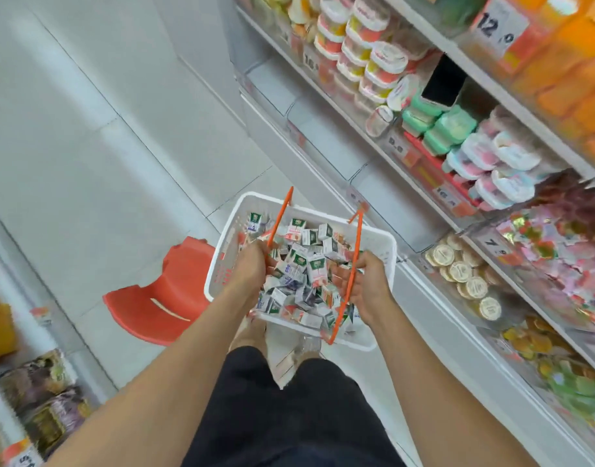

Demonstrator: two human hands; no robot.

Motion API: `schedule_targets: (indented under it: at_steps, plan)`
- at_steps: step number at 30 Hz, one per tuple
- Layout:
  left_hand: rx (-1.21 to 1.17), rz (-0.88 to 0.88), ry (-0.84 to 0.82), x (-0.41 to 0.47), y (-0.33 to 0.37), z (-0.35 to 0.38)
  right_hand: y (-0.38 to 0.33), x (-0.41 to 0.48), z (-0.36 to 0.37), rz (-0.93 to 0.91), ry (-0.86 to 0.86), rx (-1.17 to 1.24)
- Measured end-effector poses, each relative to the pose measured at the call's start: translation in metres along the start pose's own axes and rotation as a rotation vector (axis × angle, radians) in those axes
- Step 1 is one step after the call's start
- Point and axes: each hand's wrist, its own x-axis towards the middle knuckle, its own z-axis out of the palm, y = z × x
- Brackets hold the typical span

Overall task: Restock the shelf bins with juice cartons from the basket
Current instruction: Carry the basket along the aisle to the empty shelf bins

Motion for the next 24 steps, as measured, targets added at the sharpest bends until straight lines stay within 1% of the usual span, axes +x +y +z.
schedule_targets:
  at_steps: [3, 7, 8, 10, 11, 13, 17, 19, 21, 24]
  plan:
    - [0.119, 0.028, -0.020, 0.069, 0.021, -0.006, -0.015, 0.044, 0.033, 0.010, 0.070, 0.006]
    - [0.244, 0.054, -0.075, 0.156, 0.033, 0.000, -0.015, 0.110, 0.063, -0.001, 0.139, 0.069]
    - [0.247, 0.062, -0.051, 0.179, 0.034, 0.002, -0.012, 0.127, 0.070, 0.004, 0.146, 0.081]
    - [0.130, 0.016, 0.007, 0.227, 0.038, 0.007, -0.004, 0.163, 0.087, -0.002, 0.158, 0.102]
    - [0.070, -0.018, 0.033, 0.250, 0.038, 0.007, 0.001, 0.179, 0.096, -0.013, 0.154, 0.096]
    - [0.070, -0.010, 0.067, 0.291, 0.033, 0.006, 0.012, 0.211, 0.114, -0.031, 0.136, 0.082]
    - [0.349, 0.126, 0.046, 0.361, 0.017, 0.006, 0.031, 0.274, 0.138, 0.014, 0.123, 0.079]
    - [0.325, 0.130, 0.042, 0.392, 0.009, 0.009, 0.037, 0.308, 0.147, 0.038, 0.117, 0.106]
    - [0.298, 0.119, 0.079, 0.419, 0.002, 0.012, 0.041, 0.341, 0.154, 0.055, 0.107, 0.138]
    - [0.342, 0.147, 0.073, 0.457, -0.011, 0.014, 0.055, 0.385, 0.157, 0.079, 0.066, 0.163]
